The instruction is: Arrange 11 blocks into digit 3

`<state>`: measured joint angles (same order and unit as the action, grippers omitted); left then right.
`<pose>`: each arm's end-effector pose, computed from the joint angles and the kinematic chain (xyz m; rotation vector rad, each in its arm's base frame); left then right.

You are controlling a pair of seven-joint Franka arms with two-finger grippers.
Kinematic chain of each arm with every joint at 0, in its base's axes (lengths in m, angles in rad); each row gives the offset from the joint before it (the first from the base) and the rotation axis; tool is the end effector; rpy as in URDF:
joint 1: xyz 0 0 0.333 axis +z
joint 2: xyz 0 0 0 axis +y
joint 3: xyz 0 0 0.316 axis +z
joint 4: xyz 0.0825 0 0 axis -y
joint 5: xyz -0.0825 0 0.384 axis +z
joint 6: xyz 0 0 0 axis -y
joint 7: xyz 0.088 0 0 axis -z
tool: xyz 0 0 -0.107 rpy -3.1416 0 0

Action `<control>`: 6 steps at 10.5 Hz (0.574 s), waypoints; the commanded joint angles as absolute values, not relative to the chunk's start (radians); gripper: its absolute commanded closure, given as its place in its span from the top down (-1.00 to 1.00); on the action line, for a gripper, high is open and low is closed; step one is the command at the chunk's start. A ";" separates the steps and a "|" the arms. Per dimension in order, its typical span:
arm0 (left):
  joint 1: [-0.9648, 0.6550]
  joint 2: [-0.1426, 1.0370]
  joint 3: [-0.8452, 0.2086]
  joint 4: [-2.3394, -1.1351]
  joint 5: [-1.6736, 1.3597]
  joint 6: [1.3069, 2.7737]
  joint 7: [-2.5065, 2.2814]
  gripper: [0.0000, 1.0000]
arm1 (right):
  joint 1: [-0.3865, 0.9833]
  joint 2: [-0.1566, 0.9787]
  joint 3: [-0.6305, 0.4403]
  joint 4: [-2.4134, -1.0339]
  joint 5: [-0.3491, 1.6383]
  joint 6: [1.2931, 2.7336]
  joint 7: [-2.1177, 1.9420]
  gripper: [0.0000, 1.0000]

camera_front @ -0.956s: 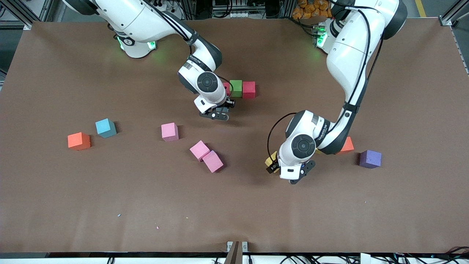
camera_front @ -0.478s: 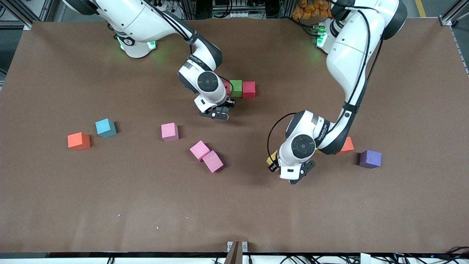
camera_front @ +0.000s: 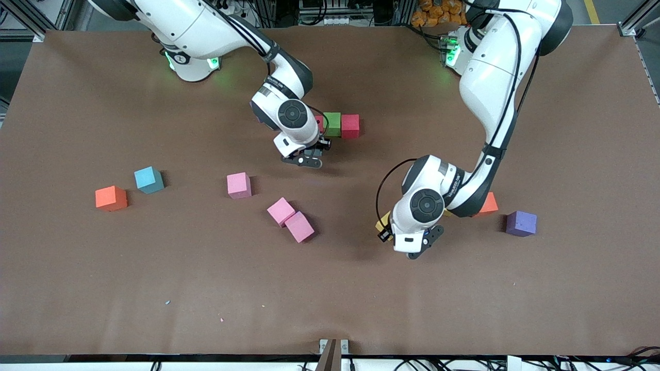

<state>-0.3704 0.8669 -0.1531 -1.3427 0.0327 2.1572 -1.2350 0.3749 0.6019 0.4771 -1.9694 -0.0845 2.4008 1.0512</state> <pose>0.6490 -0.3449 0.2054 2.9004 1.1310 -0.1518 0.4010 0.4499 0.1850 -3.0638 0.2961 0.3572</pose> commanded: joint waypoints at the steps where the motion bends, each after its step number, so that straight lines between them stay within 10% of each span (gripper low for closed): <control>1: -0.382 0.874 -0.144 -1.328 0.049 2.154 -1.278 -0.60 | 0.353 0.575 0.497 -2.010 -0.091 2.405 1.054 -1.00; 6: -0.371 0.871 -0.144 -1.327 0.049 2.154 -1.287 -0.95 | 0.356 0.580 0.497 -2.005 -0.091 2.414 1.052 -1.00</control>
<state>-0.3678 0.8669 -0.1511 -1.3396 0.0327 2.1572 -1.2655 0.3748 0.5999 0.4783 -1.9734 -0.0845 2.4025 1.0503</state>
